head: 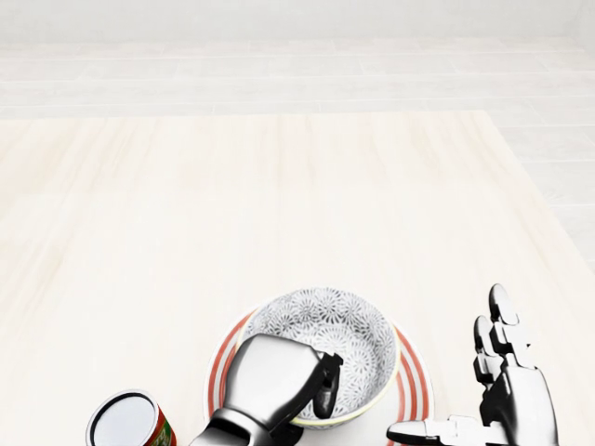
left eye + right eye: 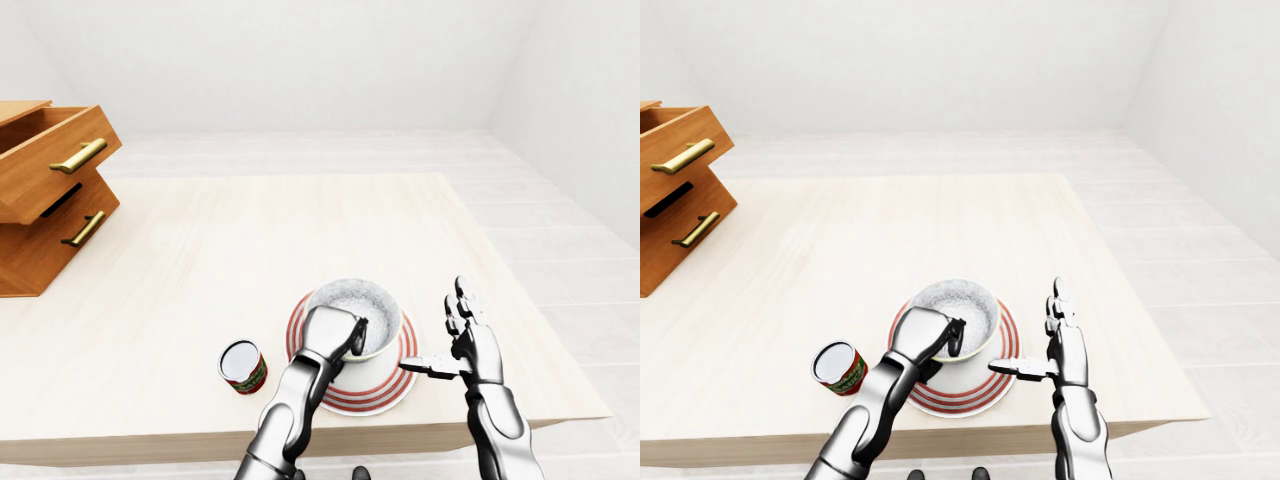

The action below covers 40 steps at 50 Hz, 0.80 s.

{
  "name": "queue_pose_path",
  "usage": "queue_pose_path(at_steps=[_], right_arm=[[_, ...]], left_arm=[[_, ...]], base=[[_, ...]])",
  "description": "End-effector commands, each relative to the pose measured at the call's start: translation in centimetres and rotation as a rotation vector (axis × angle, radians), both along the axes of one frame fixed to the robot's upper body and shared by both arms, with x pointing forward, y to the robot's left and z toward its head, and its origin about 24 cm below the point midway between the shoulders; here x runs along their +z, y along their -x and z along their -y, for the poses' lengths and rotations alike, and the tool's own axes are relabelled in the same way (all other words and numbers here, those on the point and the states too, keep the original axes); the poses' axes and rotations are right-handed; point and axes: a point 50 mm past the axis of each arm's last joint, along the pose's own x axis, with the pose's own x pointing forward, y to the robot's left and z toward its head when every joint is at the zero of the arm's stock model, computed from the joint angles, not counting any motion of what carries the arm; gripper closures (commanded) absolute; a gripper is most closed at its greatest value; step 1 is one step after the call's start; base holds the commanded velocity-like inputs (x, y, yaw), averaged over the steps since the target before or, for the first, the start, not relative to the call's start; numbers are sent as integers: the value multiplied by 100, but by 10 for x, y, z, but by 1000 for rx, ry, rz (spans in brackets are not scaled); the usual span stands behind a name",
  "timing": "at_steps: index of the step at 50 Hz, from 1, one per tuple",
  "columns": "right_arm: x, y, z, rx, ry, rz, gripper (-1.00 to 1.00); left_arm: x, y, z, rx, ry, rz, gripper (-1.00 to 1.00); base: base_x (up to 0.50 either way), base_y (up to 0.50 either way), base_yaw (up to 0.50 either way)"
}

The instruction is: Put the bowl on the plate.

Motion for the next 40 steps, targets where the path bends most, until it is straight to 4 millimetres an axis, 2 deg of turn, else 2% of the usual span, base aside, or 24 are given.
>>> queue_pose_path(at_steps=[1, 9, 16, 26, 40], right_arm=[[-1, 0, -1, 1, 2, -2, -100], [1, -1, -1, 1, 5, -1, -100], [3, -2, -1, 1, 4, 4, -100], [5, -3, -1, 0, 7, 5, -100], [3, -2, -1, 1, 4, 5, -100]], left_arm=[[0, 2, -1, 4, 11, 4, 65], [2, 3, -1, 5, 18, -2, 47], [1, 4, 0, 5, 27, -12, 24], [3, 4, 0, 4, 27, -16, 11], [2, 7, 0, 7, 19, -23, 5]], base=[[0, 0, 0], [0, 0, 0], [0, 0, 0], [0, 0, 0], [0, 0, 0]])
